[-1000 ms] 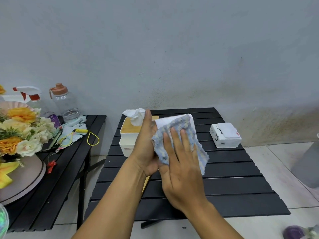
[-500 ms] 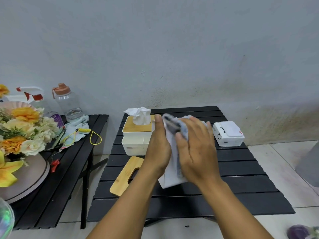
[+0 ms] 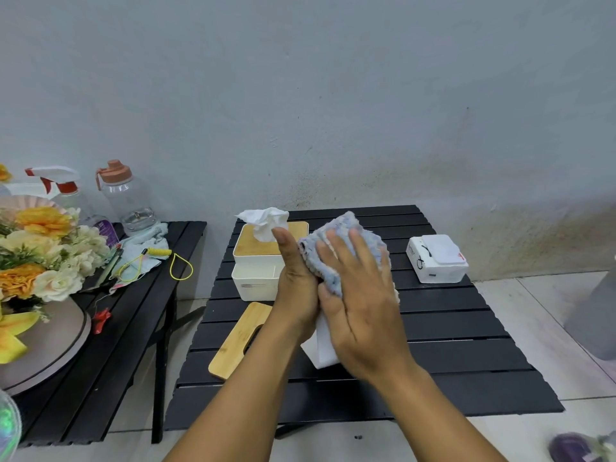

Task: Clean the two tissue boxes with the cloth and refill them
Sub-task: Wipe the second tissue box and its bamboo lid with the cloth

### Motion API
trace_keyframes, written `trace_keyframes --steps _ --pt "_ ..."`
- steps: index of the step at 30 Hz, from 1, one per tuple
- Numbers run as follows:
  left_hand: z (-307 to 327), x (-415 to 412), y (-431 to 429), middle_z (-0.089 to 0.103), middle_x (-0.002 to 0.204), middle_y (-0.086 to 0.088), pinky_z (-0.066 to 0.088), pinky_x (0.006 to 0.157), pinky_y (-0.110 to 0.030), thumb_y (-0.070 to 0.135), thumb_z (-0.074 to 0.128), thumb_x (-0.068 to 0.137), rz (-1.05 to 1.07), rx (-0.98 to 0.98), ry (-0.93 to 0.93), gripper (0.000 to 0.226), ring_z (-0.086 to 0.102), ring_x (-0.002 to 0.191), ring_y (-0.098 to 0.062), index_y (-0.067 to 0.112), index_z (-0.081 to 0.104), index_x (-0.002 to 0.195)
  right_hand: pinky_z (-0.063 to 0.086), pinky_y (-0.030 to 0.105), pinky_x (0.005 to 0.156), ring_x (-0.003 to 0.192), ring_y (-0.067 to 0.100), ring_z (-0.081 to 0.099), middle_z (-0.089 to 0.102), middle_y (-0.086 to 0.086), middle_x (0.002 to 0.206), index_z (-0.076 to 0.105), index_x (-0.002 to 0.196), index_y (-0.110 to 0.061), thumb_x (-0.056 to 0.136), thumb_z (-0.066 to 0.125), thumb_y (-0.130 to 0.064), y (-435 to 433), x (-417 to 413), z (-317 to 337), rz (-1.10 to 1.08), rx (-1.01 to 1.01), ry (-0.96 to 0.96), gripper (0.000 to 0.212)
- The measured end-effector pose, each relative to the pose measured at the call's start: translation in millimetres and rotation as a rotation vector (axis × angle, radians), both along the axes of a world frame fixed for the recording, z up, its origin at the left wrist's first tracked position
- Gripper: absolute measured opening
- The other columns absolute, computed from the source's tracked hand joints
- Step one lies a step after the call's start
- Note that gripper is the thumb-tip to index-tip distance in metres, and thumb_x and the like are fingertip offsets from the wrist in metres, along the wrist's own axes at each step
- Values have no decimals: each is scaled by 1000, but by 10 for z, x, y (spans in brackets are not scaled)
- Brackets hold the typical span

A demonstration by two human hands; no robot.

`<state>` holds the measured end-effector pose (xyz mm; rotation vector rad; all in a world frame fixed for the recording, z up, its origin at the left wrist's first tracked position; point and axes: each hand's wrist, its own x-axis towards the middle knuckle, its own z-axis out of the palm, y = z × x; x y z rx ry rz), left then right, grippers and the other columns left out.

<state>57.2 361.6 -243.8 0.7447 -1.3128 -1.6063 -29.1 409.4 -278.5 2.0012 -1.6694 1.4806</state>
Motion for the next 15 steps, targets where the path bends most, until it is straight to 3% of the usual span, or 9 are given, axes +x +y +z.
trace_keyframes --steps 3,5,7,9,12,15 --pt "13 -20 2 78 110 -13 54 105 -42 107 41 44 -88 -75 37 117 73 113 -26 19 79 111 13 53 122 152 13 17 35 -10 158 36 151 -26 105 24 -47 -31 -29 56 -69 32 -141 52" --pt "41 -5 10 76 116 -17 53 107 -44 108 36 46 -121 -52 112 121 71 116 -30 18 78 115 13 55 121 153 17 16 34 -6 159 33 152 -26 105 30 -42 8 3 39 -23 19 -54 50" --pt "24 22 -19 68 129 -24 50 111 -47 103 18 54 -181 35 213 130 64 125 -35 11 72 128 13 57 121 153 20 15 32 -5 160 39 151 -20 103 36 -34 43 9 -16 23 12 69 51" --pt "25 35 -23 61 139 -25 43 116 -48 97 7 60 -220 49 258 132 57 134 -35 6 65 136 12 53 122 153 17 14 30 -7 161 39 152 -19 104 33 -37 8 -41 -20 -45 23 20 52" --pt "7 23 -22 64 139 -20 50 111 -36 98 2 60 -277 65 263 133 59 134 -29 8 65 136 10 48 123 153 15 12 27 -8 162 31 155 -19 105 27 -43 -6 -39 19 -106 66 -102 56" --pt "14 47 -55 57 144 -29 45 115 -46 100 5 58 -306 89 318 140 55 137 -38 2 57 144 12 53 123 153 19 14 28 -7 162 36 153 -20 103 35 -35 49 -20 -53 -15 29 84 52"
